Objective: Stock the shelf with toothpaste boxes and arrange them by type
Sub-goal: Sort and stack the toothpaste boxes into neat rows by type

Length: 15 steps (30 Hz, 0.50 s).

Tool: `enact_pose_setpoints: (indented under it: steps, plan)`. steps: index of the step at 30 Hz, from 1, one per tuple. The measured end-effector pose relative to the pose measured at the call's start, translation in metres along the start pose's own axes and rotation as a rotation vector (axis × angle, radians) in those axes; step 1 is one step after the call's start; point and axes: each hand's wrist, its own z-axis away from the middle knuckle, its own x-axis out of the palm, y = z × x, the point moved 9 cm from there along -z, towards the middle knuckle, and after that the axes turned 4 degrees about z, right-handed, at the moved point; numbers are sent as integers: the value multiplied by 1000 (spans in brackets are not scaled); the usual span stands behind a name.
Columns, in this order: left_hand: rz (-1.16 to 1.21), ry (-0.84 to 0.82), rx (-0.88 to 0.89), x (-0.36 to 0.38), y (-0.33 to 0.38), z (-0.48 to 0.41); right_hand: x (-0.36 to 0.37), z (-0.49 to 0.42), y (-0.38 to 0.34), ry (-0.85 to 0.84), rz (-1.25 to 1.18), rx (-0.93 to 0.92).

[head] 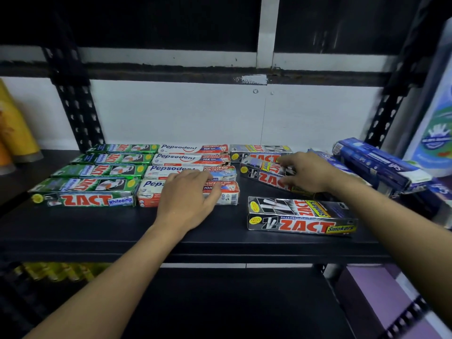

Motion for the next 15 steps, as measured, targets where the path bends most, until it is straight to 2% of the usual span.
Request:
enact_pose_setpoints:
  steps: [15]
  plan:
    - [8,13,8,-1,0,-1,3,-33,-2,6,14,-14]
